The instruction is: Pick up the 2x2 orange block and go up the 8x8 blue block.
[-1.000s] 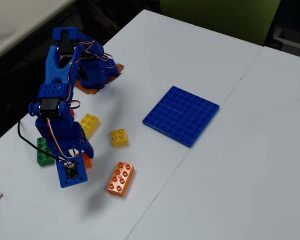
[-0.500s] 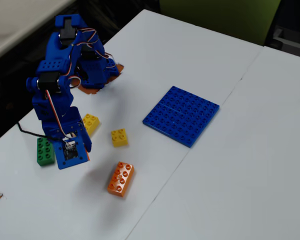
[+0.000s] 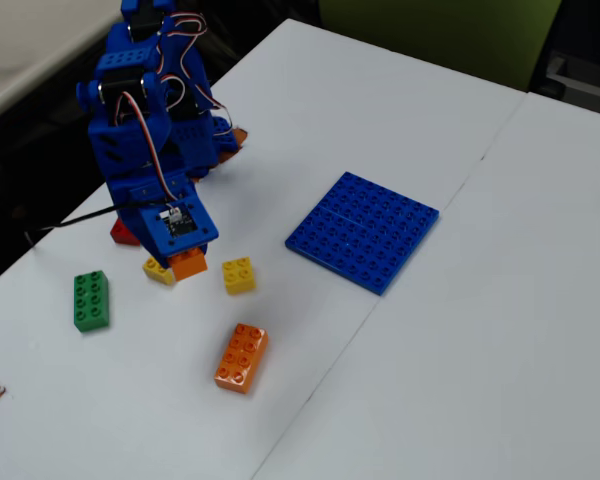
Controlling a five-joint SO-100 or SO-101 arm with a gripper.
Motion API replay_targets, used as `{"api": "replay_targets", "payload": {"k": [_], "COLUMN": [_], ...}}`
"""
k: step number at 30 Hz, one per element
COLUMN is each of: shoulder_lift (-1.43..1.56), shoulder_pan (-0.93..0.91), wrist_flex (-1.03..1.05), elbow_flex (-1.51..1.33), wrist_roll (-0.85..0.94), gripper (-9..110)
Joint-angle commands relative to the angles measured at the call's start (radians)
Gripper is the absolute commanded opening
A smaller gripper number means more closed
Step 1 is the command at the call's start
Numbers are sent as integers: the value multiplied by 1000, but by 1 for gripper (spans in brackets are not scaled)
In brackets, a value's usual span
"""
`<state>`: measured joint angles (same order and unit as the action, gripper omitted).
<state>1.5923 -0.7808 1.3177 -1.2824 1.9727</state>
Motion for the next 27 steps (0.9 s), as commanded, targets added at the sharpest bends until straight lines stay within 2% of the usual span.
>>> {"api": "replay_targets", "payload": {"k": [1, 12, 19, 27], "shoulder_lift": [140, 296, 287, 198], "shoulder_pan": [66, 290, 428, 534], "wrist_flex": [-21, -6, 2, 92], "elbow_flex": [-35, -80, -25, 100], "wrist_roll": [-43, -229, -334, -359], "gripper": [0, 0, 0, 0]}}
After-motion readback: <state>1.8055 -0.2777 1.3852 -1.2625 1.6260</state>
